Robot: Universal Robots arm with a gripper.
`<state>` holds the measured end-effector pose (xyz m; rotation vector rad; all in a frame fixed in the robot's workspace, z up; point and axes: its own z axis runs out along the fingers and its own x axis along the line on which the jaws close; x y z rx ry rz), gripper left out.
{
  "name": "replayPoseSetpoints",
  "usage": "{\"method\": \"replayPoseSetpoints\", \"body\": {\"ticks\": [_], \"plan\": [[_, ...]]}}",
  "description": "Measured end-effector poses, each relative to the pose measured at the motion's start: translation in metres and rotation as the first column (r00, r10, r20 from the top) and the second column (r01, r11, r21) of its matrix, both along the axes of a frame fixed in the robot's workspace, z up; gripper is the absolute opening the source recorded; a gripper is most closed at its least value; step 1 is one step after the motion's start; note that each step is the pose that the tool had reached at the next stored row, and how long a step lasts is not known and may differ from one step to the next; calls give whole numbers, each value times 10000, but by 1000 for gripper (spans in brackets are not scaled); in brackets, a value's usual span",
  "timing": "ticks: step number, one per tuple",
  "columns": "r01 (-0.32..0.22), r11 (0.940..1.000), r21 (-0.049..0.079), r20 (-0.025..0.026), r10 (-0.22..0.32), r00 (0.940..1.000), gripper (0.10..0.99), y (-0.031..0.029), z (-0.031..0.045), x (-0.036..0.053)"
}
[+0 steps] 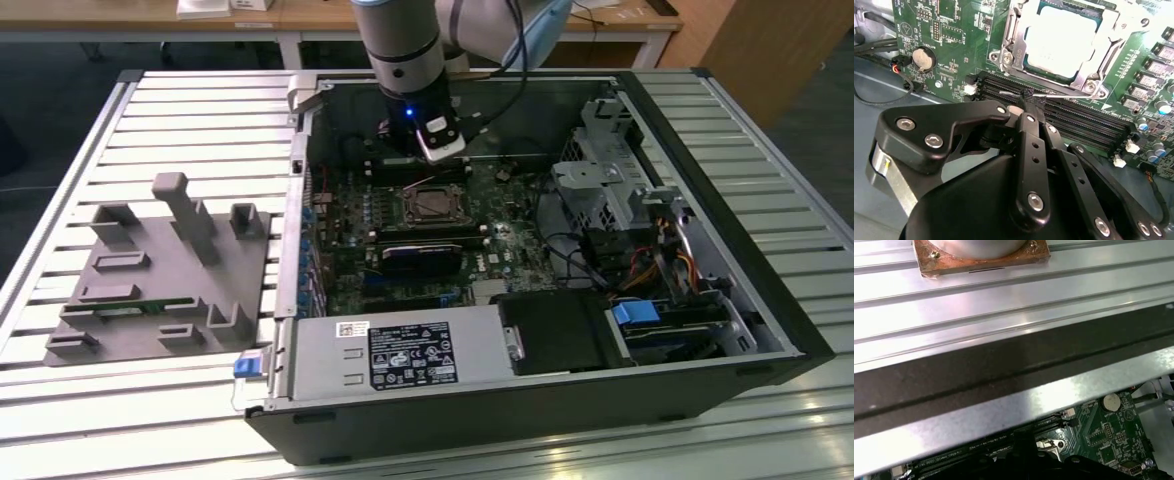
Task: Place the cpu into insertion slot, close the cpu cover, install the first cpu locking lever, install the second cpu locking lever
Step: 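Install the first cpu locking lever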
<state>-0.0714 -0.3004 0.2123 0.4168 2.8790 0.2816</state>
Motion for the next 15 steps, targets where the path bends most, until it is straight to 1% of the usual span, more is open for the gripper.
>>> {"method": "replayPoseSetpoints", "body": {"ticks": [3, 4, 5, 6, 8, 9, 10, 15], "plan": [[1, 10000, -4, 3, -1, 10000, 106, 0, -2, 0], [2, 10000, -5, 16, -2, 10000, 106, 1, -6, 0], [3, 10000, -20, 41, -3, 10000, 106, 1, -10, -1], [2, 10000, -54, 80, -2, 10000, 106, 1, -15, -3], [5, 9999, -124, 175, -2, 9998, 106, 2, -28, -8], [6, 9999, -140, 210, -3, 9998, 106, 2, -36, -9], [5, 9999, -141, 223, -2, 9998, 106, 2, -44, -9], [8, 9999, -143, 229, -5, 9997, 106, 9, -65, -10]]}}
